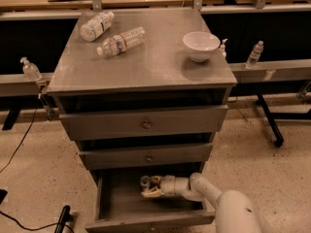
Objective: Place redbull can into bottom drawer
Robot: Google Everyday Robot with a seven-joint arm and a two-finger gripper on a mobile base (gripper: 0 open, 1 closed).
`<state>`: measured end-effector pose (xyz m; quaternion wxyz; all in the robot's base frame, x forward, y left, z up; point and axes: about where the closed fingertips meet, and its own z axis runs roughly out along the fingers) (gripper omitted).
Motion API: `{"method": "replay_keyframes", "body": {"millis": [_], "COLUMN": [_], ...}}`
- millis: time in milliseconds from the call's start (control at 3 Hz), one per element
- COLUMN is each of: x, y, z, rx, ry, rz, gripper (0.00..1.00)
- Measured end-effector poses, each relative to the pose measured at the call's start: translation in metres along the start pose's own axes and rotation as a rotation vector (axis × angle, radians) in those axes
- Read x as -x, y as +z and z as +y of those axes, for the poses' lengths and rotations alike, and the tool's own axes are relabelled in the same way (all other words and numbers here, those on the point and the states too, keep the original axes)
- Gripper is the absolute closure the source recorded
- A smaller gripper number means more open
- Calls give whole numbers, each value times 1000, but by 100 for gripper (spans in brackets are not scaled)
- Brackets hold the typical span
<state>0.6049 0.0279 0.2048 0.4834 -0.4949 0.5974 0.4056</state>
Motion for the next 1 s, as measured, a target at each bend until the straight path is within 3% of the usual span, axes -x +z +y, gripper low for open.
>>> {"method": "replay_keyframes", "body": {"millis": [667, 1000], "x": [-7, -7], "y": [4, 4], "z": [1, 1], "rx": [3, 3], "ry": [18, 18], "rz": [8, 8], "gripper": [0, 0]}}
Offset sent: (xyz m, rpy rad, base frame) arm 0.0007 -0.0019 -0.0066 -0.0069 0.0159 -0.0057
